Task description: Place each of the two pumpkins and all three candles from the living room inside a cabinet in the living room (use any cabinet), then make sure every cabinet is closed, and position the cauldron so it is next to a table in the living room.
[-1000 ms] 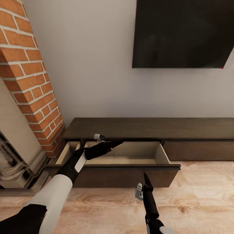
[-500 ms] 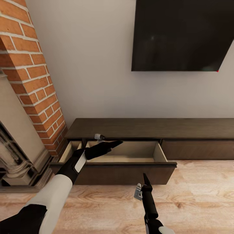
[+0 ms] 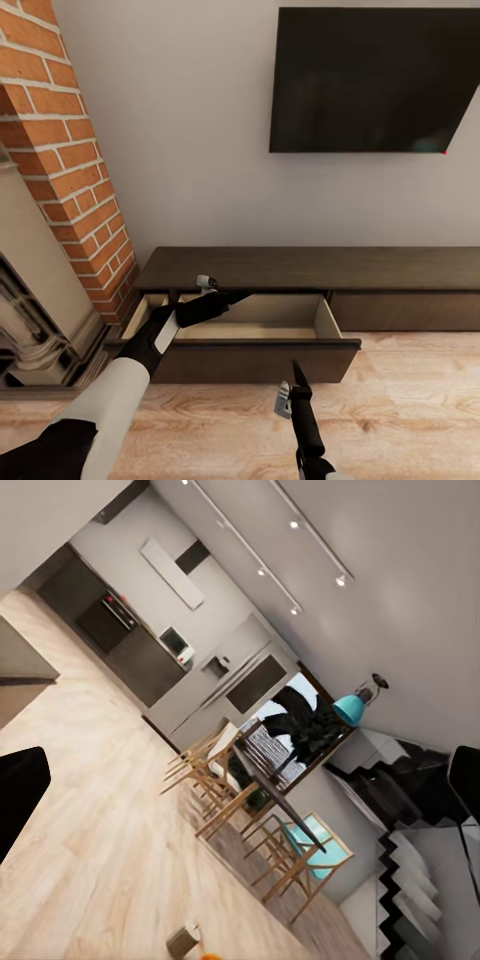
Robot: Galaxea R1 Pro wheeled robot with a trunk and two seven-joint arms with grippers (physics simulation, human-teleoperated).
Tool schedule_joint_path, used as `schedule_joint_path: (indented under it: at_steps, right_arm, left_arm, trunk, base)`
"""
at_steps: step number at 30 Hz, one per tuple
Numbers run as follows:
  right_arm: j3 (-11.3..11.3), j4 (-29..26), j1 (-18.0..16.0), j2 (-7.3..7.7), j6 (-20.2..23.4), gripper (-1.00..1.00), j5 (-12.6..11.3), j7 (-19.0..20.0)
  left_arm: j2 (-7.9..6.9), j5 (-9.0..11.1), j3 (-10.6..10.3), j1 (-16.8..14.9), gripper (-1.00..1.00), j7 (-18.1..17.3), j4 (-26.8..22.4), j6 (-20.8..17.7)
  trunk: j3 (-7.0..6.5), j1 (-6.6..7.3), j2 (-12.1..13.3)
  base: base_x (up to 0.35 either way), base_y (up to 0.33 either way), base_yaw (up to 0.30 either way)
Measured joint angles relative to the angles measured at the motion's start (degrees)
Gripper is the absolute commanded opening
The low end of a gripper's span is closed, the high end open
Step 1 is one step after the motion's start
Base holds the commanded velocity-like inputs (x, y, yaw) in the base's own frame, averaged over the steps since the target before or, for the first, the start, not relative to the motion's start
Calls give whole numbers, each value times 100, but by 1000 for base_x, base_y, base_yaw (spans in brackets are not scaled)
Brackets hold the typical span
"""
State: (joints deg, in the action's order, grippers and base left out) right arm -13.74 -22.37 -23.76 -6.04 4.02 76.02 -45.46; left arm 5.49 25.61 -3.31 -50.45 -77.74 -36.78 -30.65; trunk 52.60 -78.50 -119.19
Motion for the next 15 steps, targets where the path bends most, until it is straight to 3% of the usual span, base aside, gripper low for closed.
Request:
schedule_joint_path:
  at_steps: [5,9,13,15]
  right_arm:
    - [11,384,3,-2,-885,100,-29,10]
    - [24,590,3,-8,-1143,100,-45,17]
    - [34,789,3,-11,-1529,100,-62,24]
    - [37,819,3,-11,-1724,100,-183,26]
  left_arm:
    - [4,-3,2,8,100,4,19,6]
    - [-2,-40,-5,19,100,2,58,27]
    - [-45,-339,-179,33,100,-26,75,54]
    - [-59,-435,-267,43,100,-33,89,53]
  trunk:
    - [-90,110,201]
    - [-162,198,361]
    - [-233,286,521]
    - [-269,329,602]
  base:
    - [0,0,0]
    - [0,0,0]
    - [0,0,0]
    - [0,0,0]
